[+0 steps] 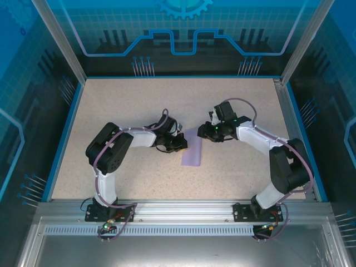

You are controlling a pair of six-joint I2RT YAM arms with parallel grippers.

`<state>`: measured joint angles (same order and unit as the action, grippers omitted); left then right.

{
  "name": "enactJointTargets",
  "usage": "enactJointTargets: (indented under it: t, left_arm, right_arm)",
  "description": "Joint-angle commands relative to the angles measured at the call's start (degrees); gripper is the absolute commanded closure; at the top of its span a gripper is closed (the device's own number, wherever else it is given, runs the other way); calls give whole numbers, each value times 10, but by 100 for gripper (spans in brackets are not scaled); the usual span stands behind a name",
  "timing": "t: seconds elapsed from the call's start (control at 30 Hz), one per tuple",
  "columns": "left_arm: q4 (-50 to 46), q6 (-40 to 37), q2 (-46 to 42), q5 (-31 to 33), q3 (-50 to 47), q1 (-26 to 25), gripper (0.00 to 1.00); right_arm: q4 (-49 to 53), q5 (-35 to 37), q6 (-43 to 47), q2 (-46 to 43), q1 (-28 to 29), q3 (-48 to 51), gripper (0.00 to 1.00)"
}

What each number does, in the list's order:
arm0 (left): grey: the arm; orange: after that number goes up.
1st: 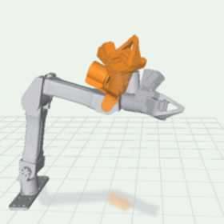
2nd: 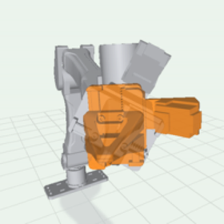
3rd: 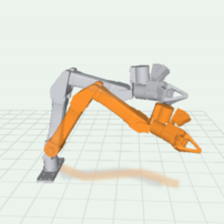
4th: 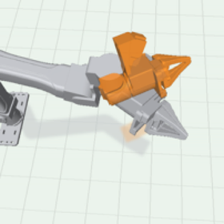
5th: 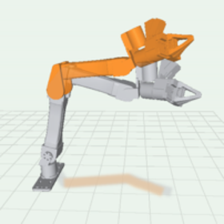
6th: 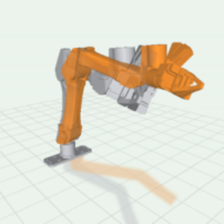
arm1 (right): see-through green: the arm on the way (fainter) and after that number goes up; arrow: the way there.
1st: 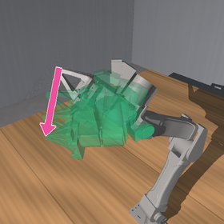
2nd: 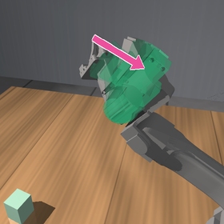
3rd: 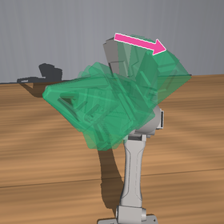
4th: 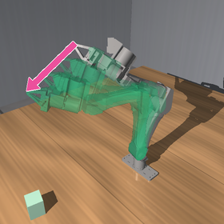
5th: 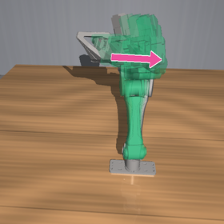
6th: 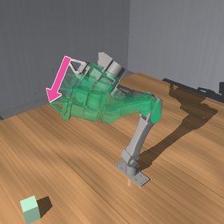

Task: Fold a paper plane with a square sheet of paper (pick it up from the middle)
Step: Hold the square sheet of paper at the center of the table, then fold the square sheet of paper in half at the center of the table.

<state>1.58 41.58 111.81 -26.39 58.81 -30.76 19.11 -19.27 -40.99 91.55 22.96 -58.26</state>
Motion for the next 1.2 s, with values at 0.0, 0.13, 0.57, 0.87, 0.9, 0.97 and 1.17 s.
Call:
enactJointTargets:
  t: [0.0,0.13,0.57,0.87,0.9,0.97,1.17]
  left_arm:
    - [-49,-19,15,30,4,-6,100]
    - [-50,-20,17,28,5,-6,100]
    - [-50,-19,19,28,2,-7,100]
    - [-50,-19,22,26,1,-6,100]
    - [-51,-19,23,26,1,-7,100]
    - [-50,-20,23,26,0,-6,100]
    - [-52,-21,23,25,3,-7,100]
  right_arm:
    - [-98,-112,-15,29,4,32,83]
    - [-113,-116,-16,61,6,43,97]
    - [-125,-109,19,99,-17,95,99]
    - [-140,-97,40,104,-35,143,97]
    - [-140,-92,43,104,-36,146,97]
    - [-145,-93,44,103,-38,151,96]
    - [-190,-147,30,44,-37,161,95]
